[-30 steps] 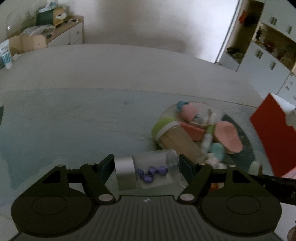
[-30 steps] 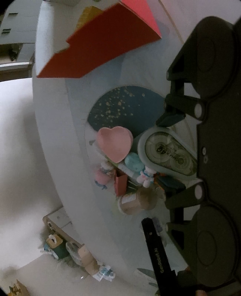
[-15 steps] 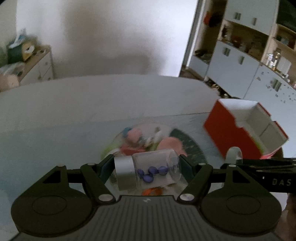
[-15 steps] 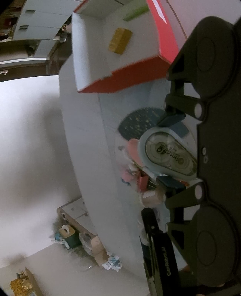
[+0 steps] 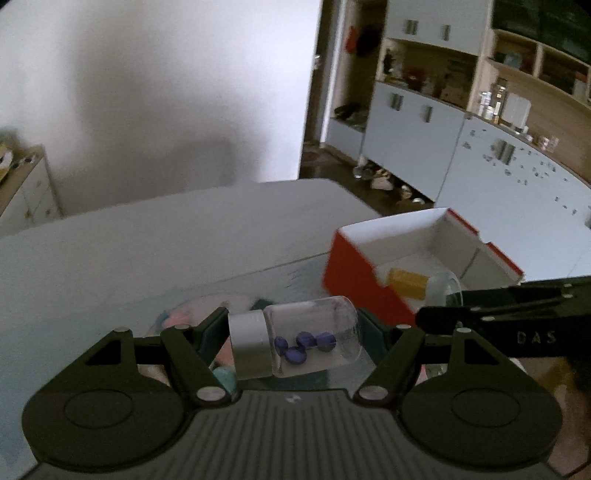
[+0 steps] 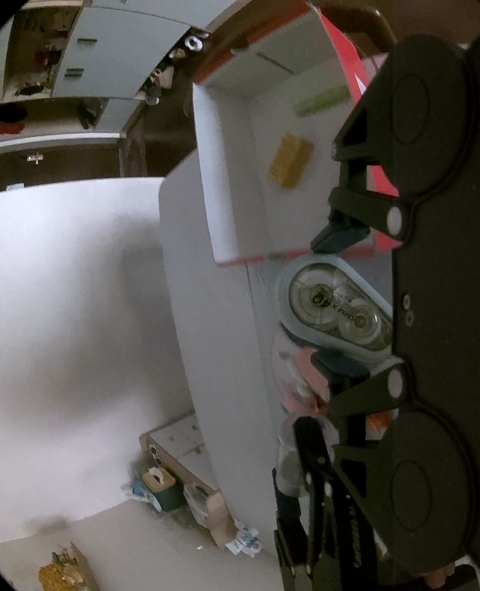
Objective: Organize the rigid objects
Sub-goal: 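Carry the pill bottle with the left tool while the right tool carries the tape dispenser into the red box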
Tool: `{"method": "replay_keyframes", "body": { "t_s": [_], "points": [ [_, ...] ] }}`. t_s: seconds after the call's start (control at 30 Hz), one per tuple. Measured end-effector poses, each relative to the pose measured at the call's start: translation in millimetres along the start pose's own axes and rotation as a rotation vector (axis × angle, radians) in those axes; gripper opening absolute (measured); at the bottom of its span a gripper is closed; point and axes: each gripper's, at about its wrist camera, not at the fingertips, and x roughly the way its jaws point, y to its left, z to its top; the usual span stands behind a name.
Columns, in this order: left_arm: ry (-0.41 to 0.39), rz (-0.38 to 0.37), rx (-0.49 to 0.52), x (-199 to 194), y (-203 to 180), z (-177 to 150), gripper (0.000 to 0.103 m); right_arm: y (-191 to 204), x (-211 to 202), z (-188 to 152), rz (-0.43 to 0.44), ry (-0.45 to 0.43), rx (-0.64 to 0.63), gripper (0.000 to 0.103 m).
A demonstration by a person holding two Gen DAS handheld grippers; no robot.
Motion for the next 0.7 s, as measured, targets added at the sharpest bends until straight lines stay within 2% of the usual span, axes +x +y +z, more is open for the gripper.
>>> {"method": "replay_keyframes", "body": {
  "t_s": [0.3, 0.5, 0.7],
  "points": [
    [0.016, -0.057, 0.080, 23, -60, 18, 0.075, -55, -2, 16, -0.052, -0.015, -0.004, 0.057],
    [0.045, -0.067, 0.109, 50, -97, 27, 0.075, -95, 3, 28, -0.094, -0.015, 0.001, 0.057],
    [0.090, -0.062, 0.125, 83, -128, 35, 0.075, -136, 20, 35, -0.139, 0.019, -0.008, 0.057]
  ]
}}
